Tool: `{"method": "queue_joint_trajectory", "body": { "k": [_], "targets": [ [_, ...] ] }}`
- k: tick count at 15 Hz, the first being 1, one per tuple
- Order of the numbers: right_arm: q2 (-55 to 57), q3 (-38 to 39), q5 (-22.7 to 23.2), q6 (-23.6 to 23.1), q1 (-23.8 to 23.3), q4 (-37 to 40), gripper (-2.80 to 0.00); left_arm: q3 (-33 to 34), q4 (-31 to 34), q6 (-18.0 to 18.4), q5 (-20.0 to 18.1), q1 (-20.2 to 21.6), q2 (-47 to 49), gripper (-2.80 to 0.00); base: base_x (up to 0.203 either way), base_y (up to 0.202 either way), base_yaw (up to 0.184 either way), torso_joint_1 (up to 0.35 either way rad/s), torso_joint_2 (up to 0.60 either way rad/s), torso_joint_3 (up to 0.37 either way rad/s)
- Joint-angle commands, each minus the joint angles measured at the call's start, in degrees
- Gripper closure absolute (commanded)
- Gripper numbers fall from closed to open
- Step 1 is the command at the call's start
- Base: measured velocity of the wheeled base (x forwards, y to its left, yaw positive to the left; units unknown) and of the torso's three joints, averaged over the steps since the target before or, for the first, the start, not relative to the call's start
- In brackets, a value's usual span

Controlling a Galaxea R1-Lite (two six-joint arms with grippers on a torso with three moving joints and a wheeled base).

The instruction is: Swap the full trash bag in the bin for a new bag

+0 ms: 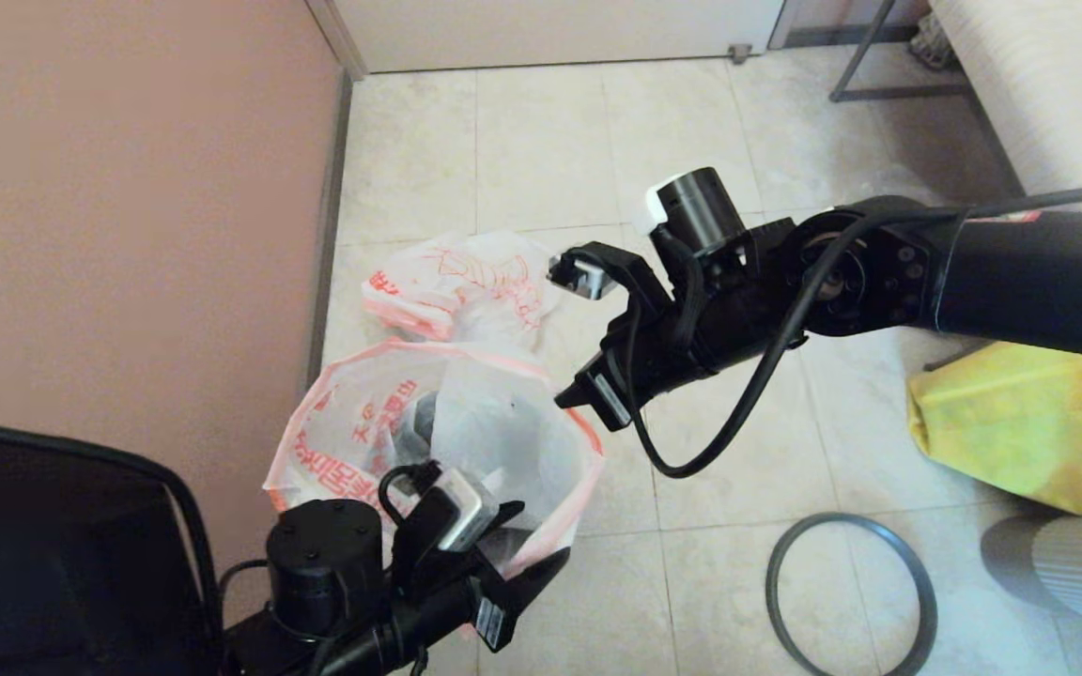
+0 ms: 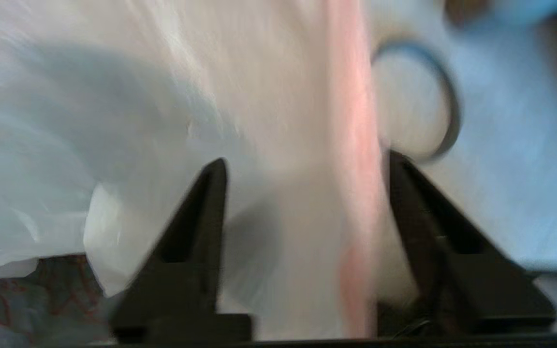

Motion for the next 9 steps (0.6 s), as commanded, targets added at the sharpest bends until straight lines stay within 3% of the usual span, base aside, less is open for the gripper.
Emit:
{"method": "queue_joint_trajectory", "body": {
  "k": [1, 4, 6, 9],
  "targets": [
    [-0.10, -0.01, -0.01, 0.60, -0.22, -0.34, 0.00, 1.76, -0.48, -3.29, 2.43, -0.50, -7.09, -2.80, 0.000, 0.000, 0.000, 0.000, 0.00, 0.000],
    [0.16, -0.01, -2.82, 0.94, -0.04, -0.43, 0.00, 3.69, -0.48, -10.71, 12.45, -0.42, -11.96, -2.80, 0.000, 0.000, 0.000, 0.000, 0.00, 0.000],
    [0.16, -0.01, -3.81, 2.78, -0.04, -0.87, 0.00, 6.35, -0.48, -12.67, 18.95, -0.48, -11.95, -2.80, 0.000, 0.000, 0.000, 0.000, 0.00, 0.000],
    [1.02, 0.38, -5.63, 3.67, -0.29, -6.93, 0.00, 10.56, -0.48, -19.66, 26.98, -2.37, -10.41, -2.80, 0.000, 0.000, 0.000, 0.000, 0.00, 0.000]
  ]
}}
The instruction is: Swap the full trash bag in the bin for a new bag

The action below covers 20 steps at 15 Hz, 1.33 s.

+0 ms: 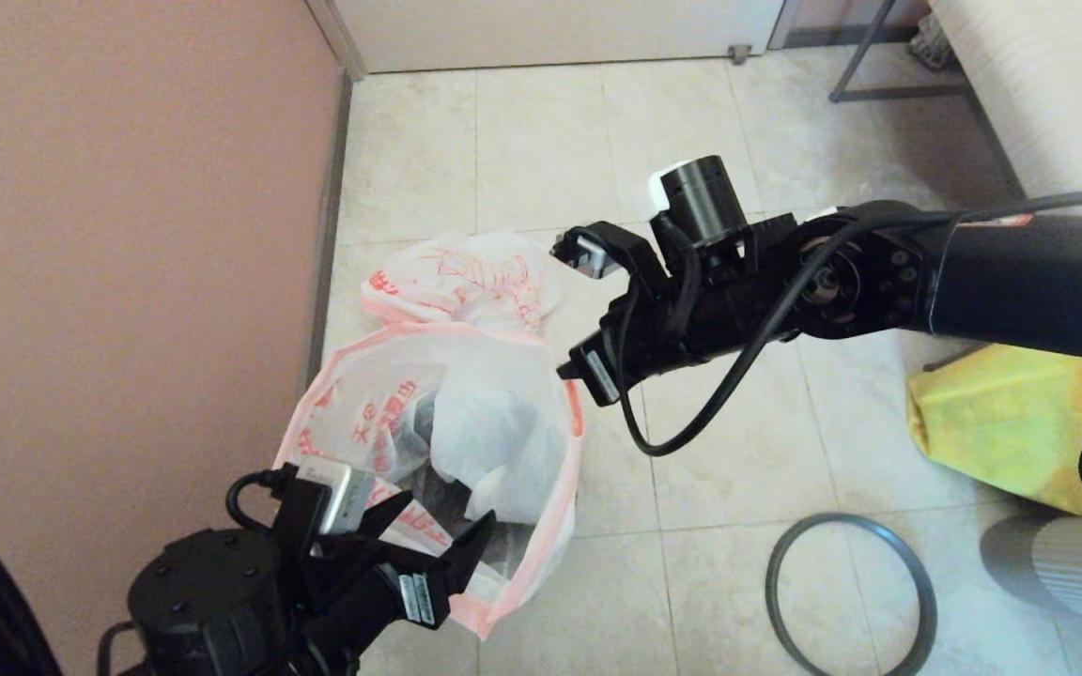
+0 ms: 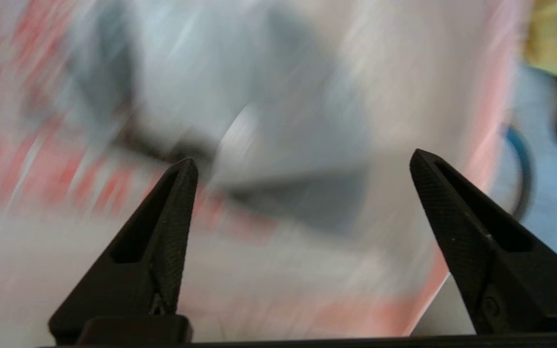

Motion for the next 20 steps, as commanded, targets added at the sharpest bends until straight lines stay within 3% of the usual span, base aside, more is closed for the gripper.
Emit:
{"method": "queue_joint_trajectory", "body": {
  "k": [1, 2, 4, 5, 7, 9, 10, 12, 14, 16, 17, 20],
  "targets": [
    [1.27, 0.18, -1.21, 1.05, 0.02, -1.75, 0.00, 2.51, -0.51, -1.97, 4.29, -1.94, -1.97, -2.80, 0.000, 0.000, 0.000, 0.000, 0.00, 0.000],
    [1.77, 0.19, -2.24, 1.39, 0.31, -2.02, 0.00, 2.92, -0.51, -2.08, 5.71, -2.70, -3.77, -2.80, 0.000, 0.000, 0.000, 0.000, 0.00, 0.000],
    [2.96, 0.19, -3.83, 1.98, 0.51, -3.07, 0.00, 2.88, -0.51, -2.06, 12.30, -5.14, -4.70, -2.80, 0.000, 0.000, 0.000, 0.000, 0.00, 0.000],
    [3.79, 0.26, -4.84, 2.51, 0.63, -4.30, 0.00, 1.84, -0.51, -1.99, 16.04, -6.26, -4.73, -2.80, 0.000, 0.000, 0.000, 0.000, 0.00, 0.000],
    [4.14, 0.97, -8.45, 4.33, 1.25, -6.65, 0.00, -3.44, 1.78, -1.34, 19.13, -10.36, -6.03, -2.80, 0.000, 0.000, 0.000, 0.000, 0.00, 0.000],
    [3.75, 0.98, -8.98, 5.16, 1.79, -6.78, 0.00, -9.77, 13.94, -1.36, 20.85, -12.95, -12.19, -2.80, 0.000, 0.000, 0.000, 0.000, 0.00, 0.000],
    [3.61, 0.98, -9.47, 5.33, 2.08, -6.82, 0.00, -12.14, 24.34, -2.54, 21.18, -13.48, -14.29, -2.80, 0.000, 0.000, 0.000, 0.000, 0.00, 0.000],
    [3.52, 0.98, -10.50, 5.41, 2.33, -6.82, 0.00, -16.83, 50.02, -10.04, 21.40, -14.85, -19.08, -2.80, 0.000, 0.000, 0.000, 0.000, 0.00, 0.000],
    [3.61, 0.98, -10.83, 5.50, 2.41, -6.73, 0.00, -23.99, 79.20, -21.08, 19.47, -16.08, -24.60, -2.80, 0.000, 0.000, 0.000, 0.000, 0.00, 0.000],
    [3.52, 0.98, -11.36, 5.50, 2.42, -6.82, 0.00, -30.34, 102.89, -36.70, 12.54, -16.90, -27.28, -2.80, 0.000, 0.000, 0.000, 0.000, 0.00, 0.000],
    [3.52, 0.98, -11.46, 5.50, 2.42, -6.74, 0.00, -31.14, 107.47, -41.73, 10.32, -17.03, -26.16, -2.80, 0.000, 0.000, 0.000, 0.000, 0.00, 0.000],
    [3.61, 0.98, -13.02, 5.51, 2.17, -8.12, 0.00, -29.86, 104.23, -50.58, 8.56, -16.06, -16.67, -2.80, 0.000, 0.000, 0.000, 0.000, 0.00, 0.000]
  ]
}}
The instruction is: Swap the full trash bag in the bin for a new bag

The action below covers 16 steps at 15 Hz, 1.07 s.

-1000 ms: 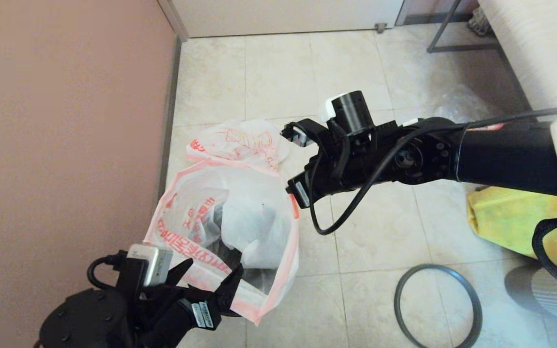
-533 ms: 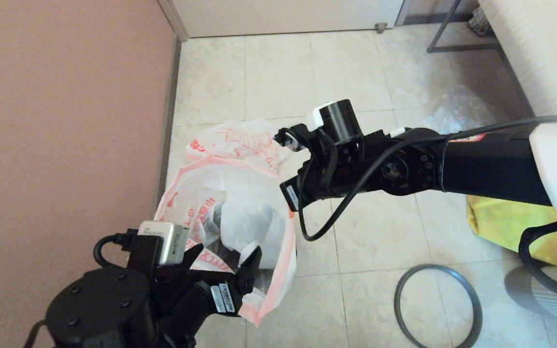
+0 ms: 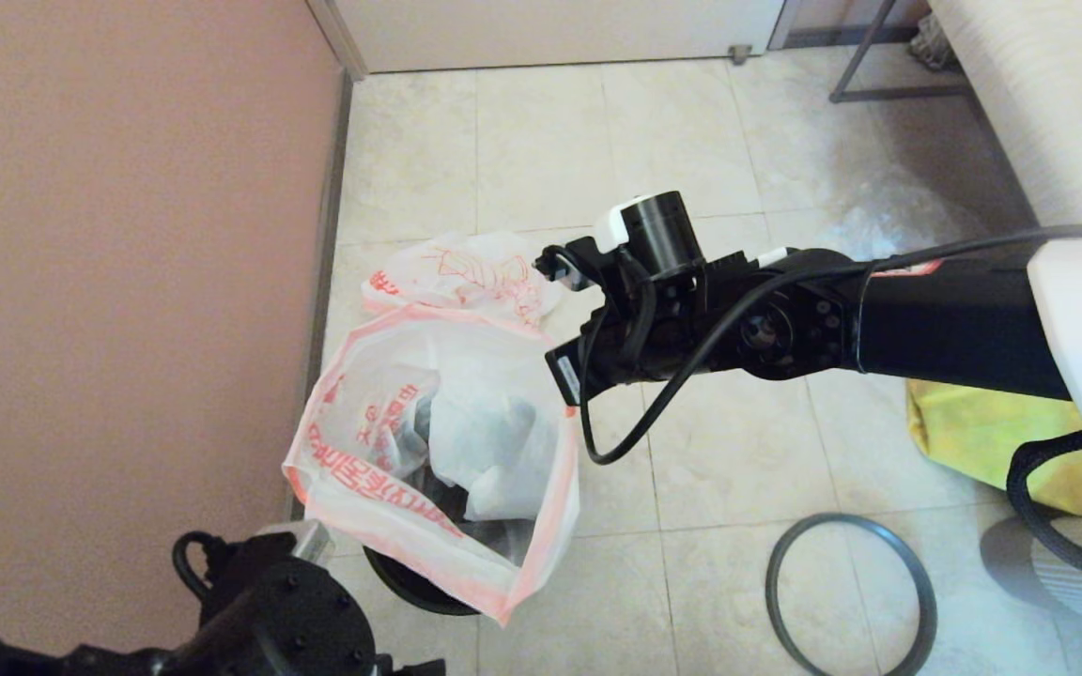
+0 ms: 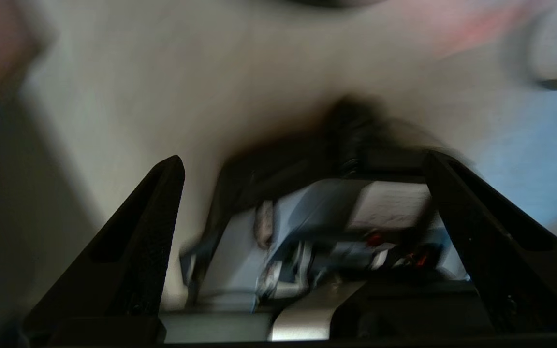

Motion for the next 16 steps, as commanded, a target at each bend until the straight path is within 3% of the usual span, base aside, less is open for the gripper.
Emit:
{"method": "queue_joint_trajectory", "body": {
  "k": [1, 5, 6, 12, 16],
  "targets": [
    [-0.07, -0.01, -0.12, 0.03, -0.35, -0.62, 0.00, 2.38, -3.30, -5.54, -0.37, 1.91, 7.53, -2.80, 0.000, 0.000, 0.000, 0.000, 0.00, 0.000],
    [-1.82, 0.84, -0.11, 2.28, -0.09, -0.53, 0.00, 5.43, -16.35, -6.24, -0.85, 11.98, 13.81, -2.80, 0.000, 0.000, 0.000, 0.000, 0.00, 0.000],
    [-2.26, 1.33, -0.12, 2.28, 0.11, -0.48, 0.00, 5.70, -19.98, -6.15, -0.92, 12.80, 13.57, -2.80, 0.000, 0.000, 0.000, 0.000, 0.00, 0.000],
    [-2.44, 2.39, -0.03, 2.28, 0.44, -0.27, 0.00, 9.09, -27.58, -3.92, -3.58, 10.48, 3.09, -2.80, 0.000, 0.000, 0.000, 0.000, 0.00, 0.000],
    [-2.53, 2.49, 0.06, 2.37, 0.44, -0.41, 0.00, 9.71, -31.21, -3.35, -4.44, 13.18, 6.56, -2.80, 0.000, 0.000, 0.000, 0.000, 0.00, 0.000]
  ]
}}
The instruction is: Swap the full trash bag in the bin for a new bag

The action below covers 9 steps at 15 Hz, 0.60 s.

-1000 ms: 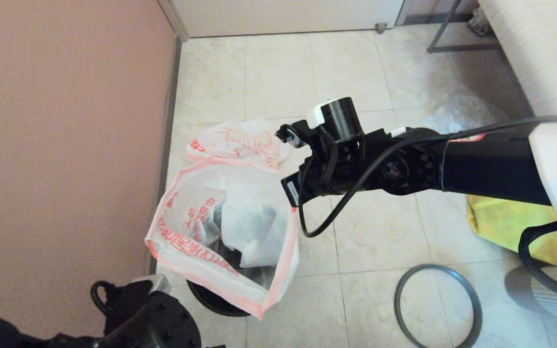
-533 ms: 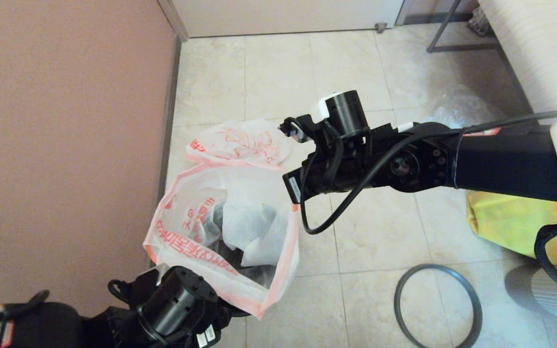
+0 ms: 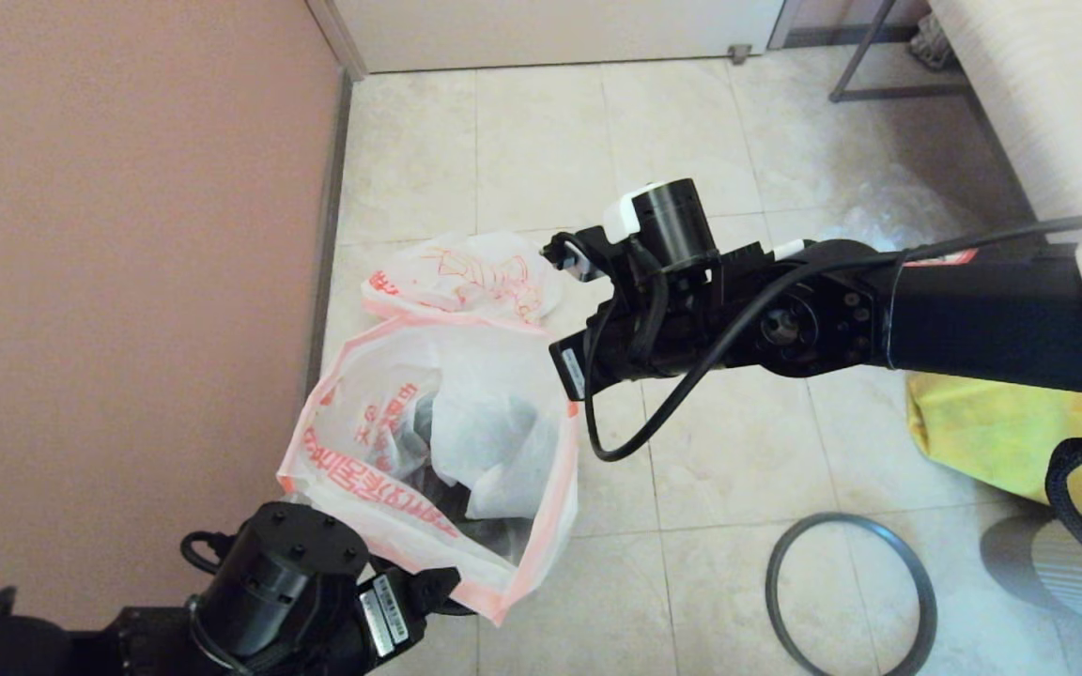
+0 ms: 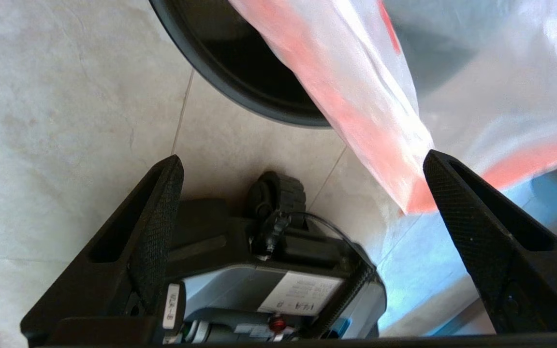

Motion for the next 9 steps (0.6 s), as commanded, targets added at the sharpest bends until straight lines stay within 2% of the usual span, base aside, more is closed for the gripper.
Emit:
{"method": "queue_joint_trajectory", "body": {
  "k": [1, 3, 5, 6, 9],
  "targets": [
    [-0.18, -0.17, 0.00, -0.02, 0.02, -0.12, 0.00, 0.19, -1.34, -0.22, 0.00, 1.10, 3.13, -2.80, 0.000, 0.000, 0.000, 0.000, 0.00, 0.000],
    [-0.98, -0.21, 0.00, 0.20, 0.02, -0.13, 0.00, 0.03, -4.12, 0.42, -0.08, 3.81, 7.81, -2.80, 0.000, 0.000, 0.000, 0.000, 0.00, 0.000],
    [-1.61, -0.17, 0.17, 1.49, 0.46, -0.13, 0.00, -0.03, -11.44, 2.46, -0.08, 6.73, 12.97, -2.80, 0.000, 0.000, 0.000, 0.000, 0.00, 0.000],
    [-1.85, -0.17, 0.35, 1.73, 0.46, -0.21, 0.00, -0.43, -15.39, 4.46, -0.02, 8.22, 15.62, 0.00, 0.000, 0.000, 0.000, 0.000, 0.00, 0.000],
    [-1.83, -0.01, 0.35, 2.83, 0.62, -0.15, 0.00, -3.23, -24.42, 9.44, 0.25, 12.30, 21.29, 0.00, 0.000, 0.000, 0.000, 0.000, 0.00, 0.000]
  ]
}}
